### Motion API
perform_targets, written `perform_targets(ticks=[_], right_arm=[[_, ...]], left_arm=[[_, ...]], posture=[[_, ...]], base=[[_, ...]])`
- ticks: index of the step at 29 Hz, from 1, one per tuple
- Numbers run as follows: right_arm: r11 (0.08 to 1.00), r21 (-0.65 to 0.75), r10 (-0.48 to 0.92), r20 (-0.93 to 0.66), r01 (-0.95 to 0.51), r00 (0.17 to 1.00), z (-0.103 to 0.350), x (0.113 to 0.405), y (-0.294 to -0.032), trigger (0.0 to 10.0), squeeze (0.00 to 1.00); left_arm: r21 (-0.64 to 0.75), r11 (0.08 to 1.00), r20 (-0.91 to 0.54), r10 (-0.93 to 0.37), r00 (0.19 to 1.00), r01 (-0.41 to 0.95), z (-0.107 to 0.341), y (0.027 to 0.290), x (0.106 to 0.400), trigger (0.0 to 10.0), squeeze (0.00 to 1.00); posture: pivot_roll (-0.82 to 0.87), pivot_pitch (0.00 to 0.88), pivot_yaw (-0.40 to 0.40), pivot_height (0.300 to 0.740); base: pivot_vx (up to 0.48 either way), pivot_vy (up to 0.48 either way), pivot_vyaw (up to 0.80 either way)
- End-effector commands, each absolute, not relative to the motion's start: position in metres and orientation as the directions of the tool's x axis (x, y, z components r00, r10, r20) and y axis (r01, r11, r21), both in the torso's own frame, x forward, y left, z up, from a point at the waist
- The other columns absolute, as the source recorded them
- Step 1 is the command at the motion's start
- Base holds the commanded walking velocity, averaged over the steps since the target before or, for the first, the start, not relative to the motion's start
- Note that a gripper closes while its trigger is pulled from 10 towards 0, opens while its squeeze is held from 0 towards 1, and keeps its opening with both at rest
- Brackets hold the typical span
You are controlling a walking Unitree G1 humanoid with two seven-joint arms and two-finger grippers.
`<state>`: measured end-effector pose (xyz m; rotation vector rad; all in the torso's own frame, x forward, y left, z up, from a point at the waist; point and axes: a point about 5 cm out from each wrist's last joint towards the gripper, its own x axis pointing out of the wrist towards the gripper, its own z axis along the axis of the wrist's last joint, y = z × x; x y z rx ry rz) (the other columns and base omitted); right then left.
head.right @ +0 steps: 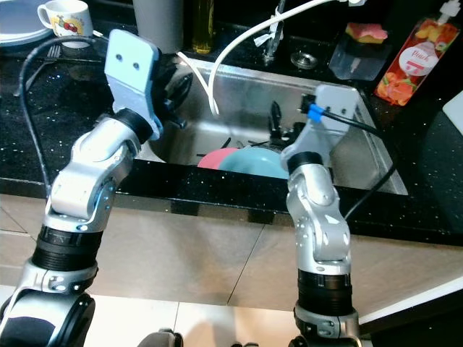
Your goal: Kitchen organization
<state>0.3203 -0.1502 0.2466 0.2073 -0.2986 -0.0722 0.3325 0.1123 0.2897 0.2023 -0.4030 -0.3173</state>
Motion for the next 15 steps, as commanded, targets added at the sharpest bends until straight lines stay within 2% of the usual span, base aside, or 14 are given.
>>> perform_targets(ticks=[1,8,15], right_arm=[[0.971,0.219,-0.155,0.257,0.098,0.954,0.24,0.319,-0.161,10.0,0.0],[0.968,0.22,-0.173,0.251,0.118,0.952,0.239,0.318,-0.164,10.0,0.0],[0.969,0.22,-0.167,0.251,0.111,0.954,0.241,0.32,-0.161,10.0,0.0]], left_arm=[[0.255,0.936,0.344,-0.323,0.882,0.243,0.283,0.107,0.334,10.0,0.0],[0.276,0.942,0.354,-0.286,0.89,0.193,0.283,0.105,0.335,10.0,0.0],[0.254,0.961,0.356,-0.195,0.914,0.106,0.284,0.119,0.34,10.0,0.0]], posture=[[0.23,0.021,-0.086,0.74],[0.23,0.027,-0.087,0.74],[0.23,0.04,-0.097,0.74]], base=[[0.0,0.0,0.0],[0.0,0.0,0.0],[0.0,0.0,0.0]])
